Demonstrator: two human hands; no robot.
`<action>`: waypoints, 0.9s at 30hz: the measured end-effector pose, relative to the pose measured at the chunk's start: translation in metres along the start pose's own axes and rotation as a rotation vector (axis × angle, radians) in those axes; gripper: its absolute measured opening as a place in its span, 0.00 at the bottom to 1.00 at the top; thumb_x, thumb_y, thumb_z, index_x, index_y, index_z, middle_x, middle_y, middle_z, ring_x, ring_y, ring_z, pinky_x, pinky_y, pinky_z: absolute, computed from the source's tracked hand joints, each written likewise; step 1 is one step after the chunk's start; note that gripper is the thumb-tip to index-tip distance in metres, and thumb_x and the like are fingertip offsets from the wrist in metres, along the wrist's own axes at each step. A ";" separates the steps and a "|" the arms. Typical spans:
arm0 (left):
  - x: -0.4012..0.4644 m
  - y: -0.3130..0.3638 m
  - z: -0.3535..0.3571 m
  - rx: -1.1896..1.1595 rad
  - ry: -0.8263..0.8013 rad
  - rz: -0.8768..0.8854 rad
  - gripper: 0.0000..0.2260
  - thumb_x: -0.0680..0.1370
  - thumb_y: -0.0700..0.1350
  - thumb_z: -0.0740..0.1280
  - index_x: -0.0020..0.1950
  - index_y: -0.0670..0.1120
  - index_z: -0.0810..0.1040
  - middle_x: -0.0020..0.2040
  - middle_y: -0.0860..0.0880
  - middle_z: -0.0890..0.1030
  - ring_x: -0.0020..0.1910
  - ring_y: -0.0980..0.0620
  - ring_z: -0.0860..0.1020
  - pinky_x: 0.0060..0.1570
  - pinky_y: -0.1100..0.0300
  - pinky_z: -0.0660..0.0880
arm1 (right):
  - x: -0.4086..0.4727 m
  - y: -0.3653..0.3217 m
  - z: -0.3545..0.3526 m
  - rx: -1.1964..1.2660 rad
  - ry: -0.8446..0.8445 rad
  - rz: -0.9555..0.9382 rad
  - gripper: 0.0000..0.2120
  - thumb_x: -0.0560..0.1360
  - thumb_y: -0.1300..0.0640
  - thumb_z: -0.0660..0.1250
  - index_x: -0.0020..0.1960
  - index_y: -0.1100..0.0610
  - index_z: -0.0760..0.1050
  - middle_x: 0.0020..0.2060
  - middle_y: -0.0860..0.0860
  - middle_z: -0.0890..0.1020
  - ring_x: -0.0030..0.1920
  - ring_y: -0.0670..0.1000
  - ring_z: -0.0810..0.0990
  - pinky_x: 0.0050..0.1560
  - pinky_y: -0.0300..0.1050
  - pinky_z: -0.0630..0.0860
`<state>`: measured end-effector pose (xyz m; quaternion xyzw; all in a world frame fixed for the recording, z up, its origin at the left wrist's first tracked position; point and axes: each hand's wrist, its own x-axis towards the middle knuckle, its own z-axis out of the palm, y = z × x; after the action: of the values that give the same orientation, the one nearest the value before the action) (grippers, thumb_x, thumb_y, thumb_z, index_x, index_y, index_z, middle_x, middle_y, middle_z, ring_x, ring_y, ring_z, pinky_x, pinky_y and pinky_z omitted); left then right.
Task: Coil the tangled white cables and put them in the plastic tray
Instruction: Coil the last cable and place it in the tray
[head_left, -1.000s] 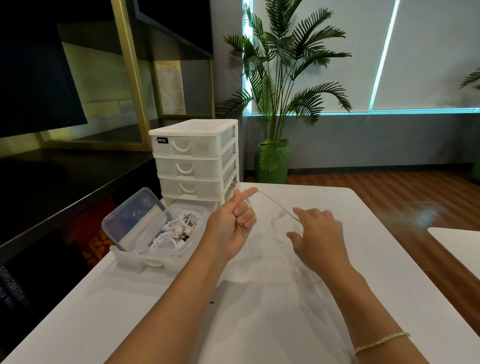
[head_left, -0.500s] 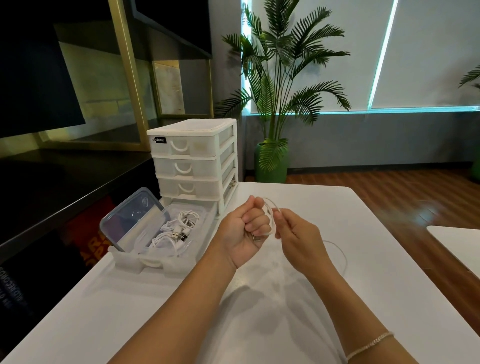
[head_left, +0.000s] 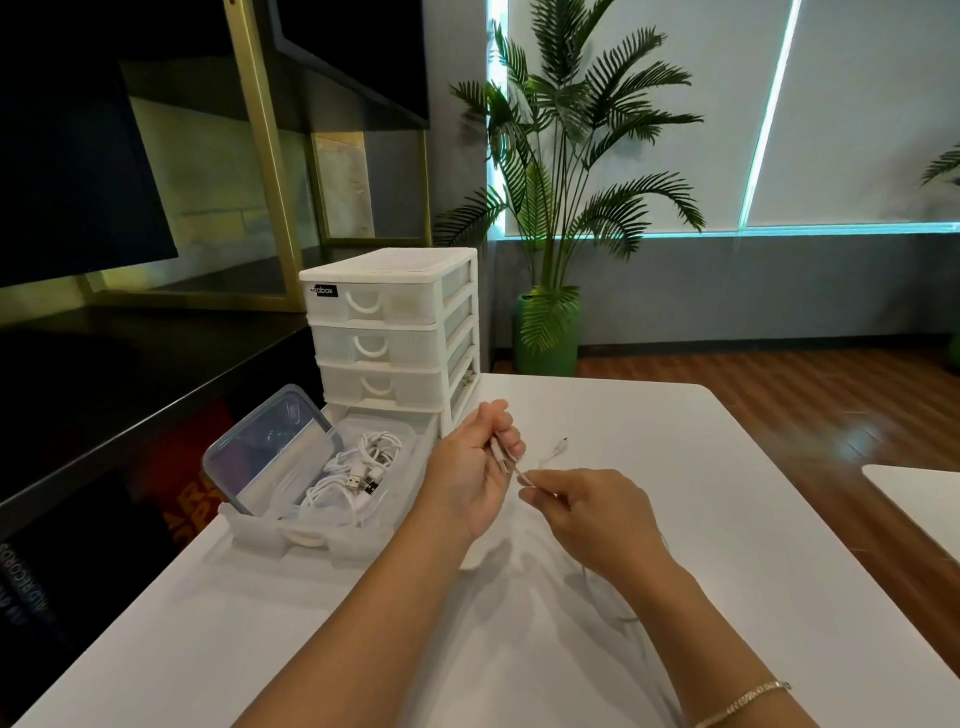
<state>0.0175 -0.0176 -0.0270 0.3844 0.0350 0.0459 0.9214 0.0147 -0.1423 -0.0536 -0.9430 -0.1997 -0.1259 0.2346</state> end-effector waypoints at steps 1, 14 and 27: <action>-0.001 -0.002 0.001 0.163 0.040 0.030 0.10 0.82 0.42 0.56 0.52 0.38 0.74 0.26 0.51 0.75 0.27 0.55 0.73 0.37 0.62 0.76 | 0.000 0.000 0.000 -0.006 0.013 -0.006 0.14 0.78 0.44 0.58 0.61 0.42 0.75 0.52 0.44 0.83 0.51 0.48 0.79 0.48 0.40 0.72; -0.002 -0.007 -0.010 1.211 -0.170 0.103 0.15 0.83 0.46 0.53 0.63 0.41 0.74 0.39 0.50 0.80 0.38 0.53 0.78 0.45 0.62 0.76 | 0.002 0.011 -0.007 0.106 0.339 0.017 0.09 0.73 0.49 0.68 0.48 0.51 0.83 0.42 0.48 0.85 0.37 0.49 0.80 0.40 0.42 0.78; -0.010 0.008 -0.008 0.782 -0.423 -0.223 0.23 0.83 0.48 0.50 0.28 0.46 0.67 0.21 0.55 0.62 0.21 0.58 0.58 0.23 0.67 0.57 | 0.006 0.011 -0.016 0.580 0.363 0.171 0.06 0.69 0.49 0.70 0.41 0.52 0.81 0.33 0.42 0.80 0.36 0.45 0.78 0.37 0.35 0.72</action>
<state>0.0062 -0.0076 -0.0265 0.6979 -0.0982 -0.1498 0.6934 0.0227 -0.1571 -0.0427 -0.8126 -0.1027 -0.2096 0.5341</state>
